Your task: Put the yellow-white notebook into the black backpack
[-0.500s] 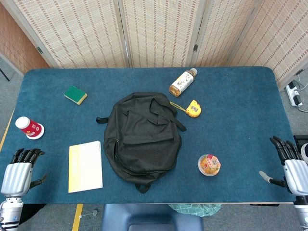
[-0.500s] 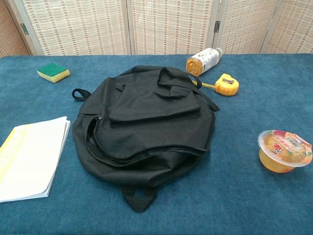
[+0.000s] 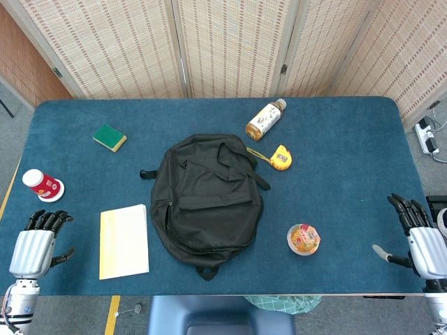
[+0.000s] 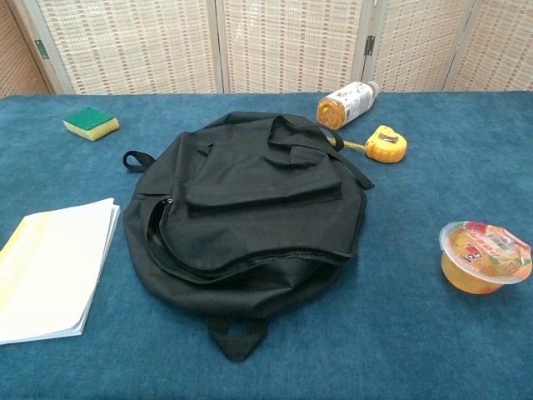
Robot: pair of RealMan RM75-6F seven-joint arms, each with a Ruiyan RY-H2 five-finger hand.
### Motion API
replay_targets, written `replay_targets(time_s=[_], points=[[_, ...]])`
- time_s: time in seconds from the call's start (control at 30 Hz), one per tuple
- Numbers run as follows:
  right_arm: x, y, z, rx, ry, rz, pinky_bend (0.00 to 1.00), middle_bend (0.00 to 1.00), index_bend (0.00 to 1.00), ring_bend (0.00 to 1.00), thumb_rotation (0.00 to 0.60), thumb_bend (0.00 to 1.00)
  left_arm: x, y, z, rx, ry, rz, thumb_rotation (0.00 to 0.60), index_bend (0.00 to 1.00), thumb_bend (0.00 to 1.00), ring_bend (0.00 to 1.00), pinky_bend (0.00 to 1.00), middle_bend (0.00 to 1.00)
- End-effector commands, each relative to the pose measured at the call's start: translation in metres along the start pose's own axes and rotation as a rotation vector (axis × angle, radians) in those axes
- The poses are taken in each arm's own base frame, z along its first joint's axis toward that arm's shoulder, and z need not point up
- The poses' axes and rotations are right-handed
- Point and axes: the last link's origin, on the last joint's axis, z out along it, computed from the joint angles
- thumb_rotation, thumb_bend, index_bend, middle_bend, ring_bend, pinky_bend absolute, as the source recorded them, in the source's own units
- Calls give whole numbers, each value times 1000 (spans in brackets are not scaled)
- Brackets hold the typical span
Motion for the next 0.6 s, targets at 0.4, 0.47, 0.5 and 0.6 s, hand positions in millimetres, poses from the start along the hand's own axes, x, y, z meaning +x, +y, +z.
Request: replay_targets(time_s=[0.4, 0.47, 0.5, 0.6], points=[[6, -3, -8, 27, 26, 19, 12, 76, 0, 96, 600, 196, -44, -7, 16, -148, -101, 30, 600, 317, 75, 276, 224, 312], [7, -4, -8, 29, 29, 21, 13, 76, 0, 96, 600, 195, -50, -6, 14, -151, -123, 37, 600, 297, 71, 262, 218, 297], [7, -4, -9, 31, 30, 22, 13, 76, 0, 96, 600, 195, -53, -5, 12, -155, -134, 37, 600, 289, 71, 257, 215, 291], [8, -5, -11, 34, 33, 23, 12, 76, 0, 96, 600, 193, -60, -4, 8, -160, -151, 44, 600, 275, 71, 248, 208, 284]])
